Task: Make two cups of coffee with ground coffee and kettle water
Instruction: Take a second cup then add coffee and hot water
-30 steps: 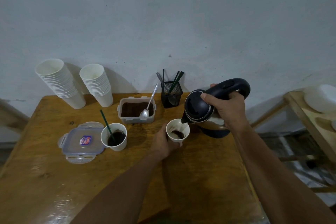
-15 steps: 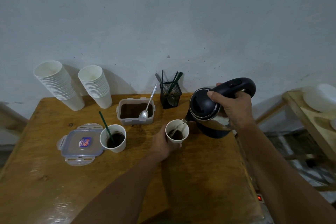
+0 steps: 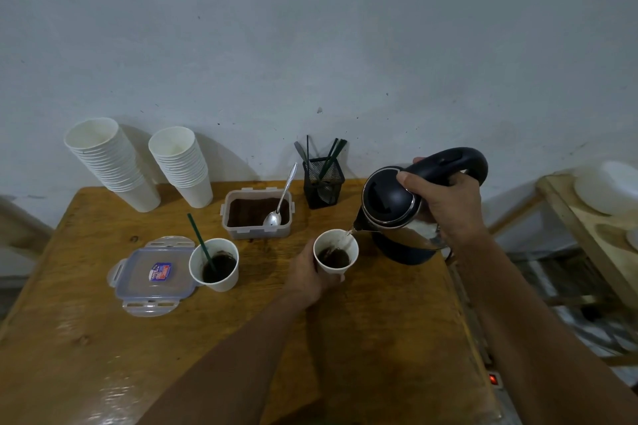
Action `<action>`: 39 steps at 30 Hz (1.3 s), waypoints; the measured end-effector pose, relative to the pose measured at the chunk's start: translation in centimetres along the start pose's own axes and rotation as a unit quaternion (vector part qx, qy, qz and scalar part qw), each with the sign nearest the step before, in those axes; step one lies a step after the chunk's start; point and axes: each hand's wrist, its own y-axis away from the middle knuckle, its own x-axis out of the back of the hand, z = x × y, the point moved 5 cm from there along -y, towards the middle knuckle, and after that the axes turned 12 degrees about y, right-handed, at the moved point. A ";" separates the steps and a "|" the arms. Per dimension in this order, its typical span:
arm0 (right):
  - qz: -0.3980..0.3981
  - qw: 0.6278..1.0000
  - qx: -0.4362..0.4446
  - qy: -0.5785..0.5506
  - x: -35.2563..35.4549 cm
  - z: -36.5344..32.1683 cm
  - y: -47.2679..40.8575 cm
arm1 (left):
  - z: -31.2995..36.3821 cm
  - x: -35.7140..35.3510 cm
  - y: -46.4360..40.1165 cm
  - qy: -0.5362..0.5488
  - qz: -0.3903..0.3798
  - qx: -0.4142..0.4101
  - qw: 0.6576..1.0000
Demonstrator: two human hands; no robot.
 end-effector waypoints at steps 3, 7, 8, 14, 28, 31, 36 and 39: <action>0.005 1.000 -0.004 -0.009 0.2 -0.2 0.0 | -0.1 0.0 0.0 -0.002 0.001 0.002 1.000; 0.011 0.999 -0.017 -0.034 0.5 -0.3 0.1 | -0.1 0.1 0.0 -0.003 0.003 0.000 1.000; 0.015 0.999 -0.025 -0.043 0.6 -0.2 0.0 | -0.1 0.0 0.0 -0.003 0.003 -0.001 1.000; 0.036 0.990 -0.073 -0.115 1.4 0.3 -0.2 | -0.2 0.0 0.1 0.006 0.007 0.003 1.000; 0.071 0.945 -0.147 -0.282 3.2 2.6 -2.5 | -0.1 -0.1 0.1 -0.003 0.013 0.000 1.000; 0.079 0.937 -0.160 -0.301 3.7 3.6 -2.9 | -0.3 0.0 0.0 -0.001 0.018 0.004 1.000; 0.070 0.926 -0.167 -0.332 4.4 4.8 -3.6 | -0.7 0.0 -0.2 0.000 0.027 0.013 1.000; 0.072 0.924 -0.172 -0.335 4.8 5.4 -4.1 | -0.5 0.0 -0.1 -0.005 0.034 0.011 0.999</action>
